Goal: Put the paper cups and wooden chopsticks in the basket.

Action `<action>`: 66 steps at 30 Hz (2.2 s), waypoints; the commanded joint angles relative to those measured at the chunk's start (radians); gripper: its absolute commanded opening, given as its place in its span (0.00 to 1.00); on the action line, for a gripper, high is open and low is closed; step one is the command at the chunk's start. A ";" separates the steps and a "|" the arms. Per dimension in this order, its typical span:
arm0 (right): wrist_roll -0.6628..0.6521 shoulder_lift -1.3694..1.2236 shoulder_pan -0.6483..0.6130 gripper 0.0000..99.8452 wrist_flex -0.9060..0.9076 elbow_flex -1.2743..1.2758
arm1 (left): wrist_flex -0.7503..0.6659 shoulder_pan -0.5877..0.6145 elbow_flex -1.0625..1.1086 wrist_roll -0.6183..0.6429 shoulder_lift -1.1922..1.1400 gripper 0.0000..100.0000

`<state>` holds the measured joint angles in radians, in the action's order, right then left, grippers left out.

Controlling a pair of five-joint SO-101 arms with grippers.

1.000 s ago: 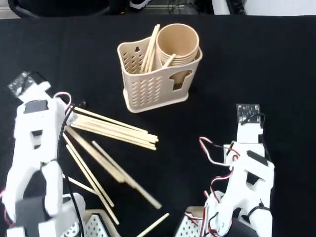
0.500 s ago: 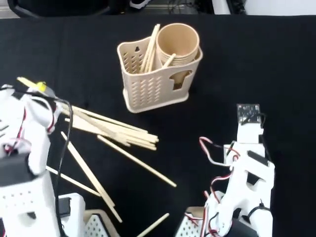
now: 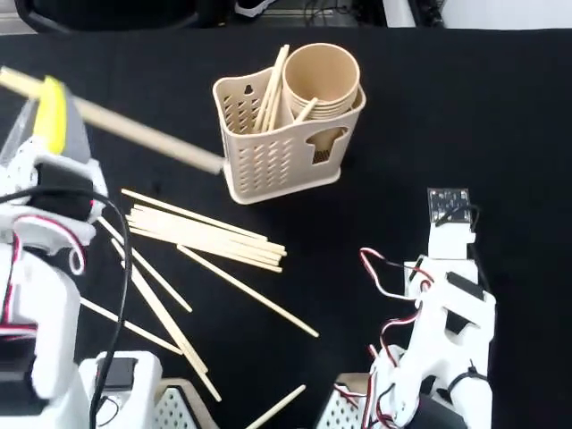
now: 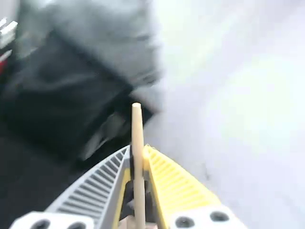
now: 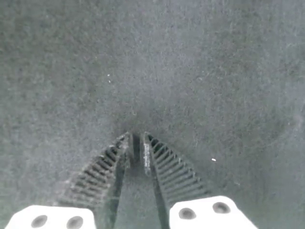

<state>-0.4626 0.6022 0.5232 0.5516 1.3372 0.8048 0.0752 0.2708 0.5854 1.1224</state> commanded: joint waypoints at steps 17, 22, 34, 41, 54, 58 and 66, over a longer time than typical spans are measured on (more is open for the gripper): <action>-0.006 0.025 -0.011 0.05 -0.011 -0.002 | -0.374 -0.222 -0.041 -0.245 -0.470 0.03; -0.006 0.025 -0.011 0.05 -0.011 -0.002 | -0.376 -0.222 -0.041 -0.245 -0.499 0.03; -0.006 0.025 -0.011 0.05 -0.011 -0.002 | -0.370 -0.220 -0.041 -0.253 -0.609 0.03; -0.006 0.025 -0.009 0.05 -0.011 -0.002 | 0.037 -0.222 -0.150 -0.187 -0.614 0.23; -0.006 0.025 -0.008 0.05 -0.011 -0.002 | 0.571 -0.061 -0.343 -0.038 -0.615 0.27; -0.006 0.025 -0.009 0.05 -0.011 -0.002 | 0.586 0.143 -0.177 0.071 -0.661 0.27; -0.005 0.025 -0.009 0.05 -0.011 -0.002 | 0.382 0.228 -0.008 0.190 -1.060 0.26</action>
<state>-0.4626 0.6022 0.5232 0.5516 1.3372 1.2313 0.2731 0.2800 0.7434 0.2033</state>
